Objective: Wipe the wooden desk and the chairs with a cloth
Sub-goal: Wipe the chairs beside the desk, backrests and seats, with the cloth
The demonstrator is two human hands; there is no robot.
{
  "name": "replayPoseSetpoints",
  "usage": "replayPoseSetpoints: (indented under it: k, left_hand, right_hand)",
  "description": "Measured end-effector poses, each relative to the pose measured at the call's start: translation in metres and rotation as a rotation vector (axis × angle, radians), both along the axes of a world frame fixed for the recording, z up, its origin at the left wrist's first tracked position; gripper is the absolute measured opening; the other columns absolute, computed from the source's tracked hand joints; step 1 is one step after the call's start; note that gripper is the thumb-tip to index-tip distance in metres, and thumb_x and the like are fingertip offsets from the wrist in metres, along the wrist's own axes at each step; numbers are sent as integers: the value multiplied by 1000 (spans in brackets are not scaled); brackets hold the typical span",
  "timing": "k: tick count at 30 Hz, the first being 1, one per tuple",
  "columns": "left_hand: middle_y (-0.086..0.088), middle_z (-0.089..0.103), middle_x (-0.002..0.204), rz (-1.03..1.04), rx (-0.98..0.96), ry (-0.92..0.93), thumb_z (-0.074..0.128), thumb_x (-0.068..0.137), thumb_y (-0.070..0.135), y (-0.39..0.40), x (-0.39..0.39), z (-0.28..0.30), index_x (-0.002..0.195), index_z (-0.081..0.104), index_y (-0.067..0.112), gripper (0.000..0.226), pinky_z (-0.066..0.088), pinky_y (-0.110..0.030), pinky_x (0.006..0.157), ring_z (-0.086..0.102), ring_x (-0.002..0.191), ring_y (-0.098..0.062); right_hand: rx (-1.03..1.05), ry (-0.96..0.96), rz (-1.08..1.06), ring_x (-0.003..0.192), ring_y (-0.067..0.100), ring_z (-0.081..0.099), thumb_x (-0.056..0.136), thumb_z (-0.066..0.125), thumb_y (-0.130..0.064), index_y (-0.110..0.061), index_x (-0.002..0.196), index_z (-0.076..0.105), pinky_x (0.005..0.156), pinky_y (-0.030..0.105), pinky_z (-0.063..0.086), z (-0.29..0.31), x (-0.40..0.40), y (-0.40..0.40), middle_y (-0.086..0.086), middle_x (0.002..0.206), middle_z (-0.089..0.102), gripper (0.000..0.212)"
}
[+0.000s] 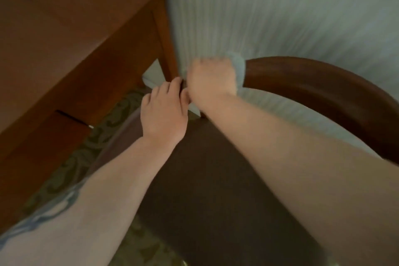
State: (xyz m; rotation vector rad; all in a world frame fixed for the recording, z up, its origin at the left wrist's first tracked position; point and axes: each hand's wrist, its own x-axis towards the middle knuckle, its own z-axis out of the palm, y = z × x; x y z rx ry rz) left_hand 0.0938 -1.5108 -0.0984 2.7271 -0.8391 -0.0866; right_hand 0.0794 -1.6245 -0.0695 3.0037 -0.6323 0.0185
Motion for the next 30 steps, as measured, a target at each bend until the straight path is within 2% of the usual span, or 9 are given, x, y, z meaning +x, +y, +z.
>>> replayPoseSetpoints:
  k: [4,6,9,11,15,18,21,26,30]
  left_hand:
    - [-2,60,123,108,39,-5,22,103,42,44,3,-2,135,46,22,45,42,-40,95,56,111,-21]
    - [-2,63,112,156,31,31,16,102,46,66,4,-2,131,49,21,50,48,-37,83,61,98,-19]
    - [3,62,92,270,-34,63,13,100,44,93,0,-2,116,58,20,54,42,-28,67,55,76,-12]
    - [6,61,92,397,-155,106,21,100,39,101,-4,0,111,61,20,45,37,-26,67,50,76,-8]
    - [8,61,98,515,-280,157,30,101,34,108,-3,-3,112,59,24,32,38,-25,66,53,82,-6]
    - [7,57,95,528,-138,118,27,99,35,127,-9,-7,109,55,23,32,40,-26,58,52,75,-8]
    - [8,52,81,506,-20,105,16,101,41,142,-21,-3,100,58,20,47,47,-28,55,49,65,-7]
    - [9,51,82,514,-26,133,16,101,36,132,-18,-3,100,58,23,44,50,-34,63,51,71,-10]
    - [11,56,88,593,-164,162,27,102,35,134,-13,-9,102,60,27,34,50,-35,70,50,73,-6]
  right_hand:
    - [142,-44,229,95,25,59,103,26,-44,-22,115,55,71,35,36,6,-1,9,3,106,64,38]
    - [252,74,141,84,23,57,100,18,-58,-28,113,57,63,32,42,21,-6,-30,2,96,63,51]
    - [57,187,-23,68,25,49,103,23,-47,-17,93,60,60,32,37,24,-9,-47,7,81,59,48]
    - [-92,167,-24,69,24,53,102,31,-31,-18,99,61,67,33,40,18,0,-12,6,80,58,33]
    - [33,30,228,95,28,58,93,54,-31,-18,104,63,88,45,39,-6,11,96,5,97,63,20]
    - [238,-36,398,106,24,53,100,39,-35,-21,105,63,105,44,29,-22,4,146,0,106,65,28]
    - [210,-48,564,103,23,58,96,51,-35,-23,105,65,103,46,35,-22,2,118,-2,104,66,20]
    - [105,-100,-77,113,24,53,101,26,-40,-25,110,65,115,56,12,-19,7,63,0,108,64,42]
    - [149,-129,38,122,22,48,101,25,-38,-27,115,61,115,51,10,-21,5,120,0,118,60,40]
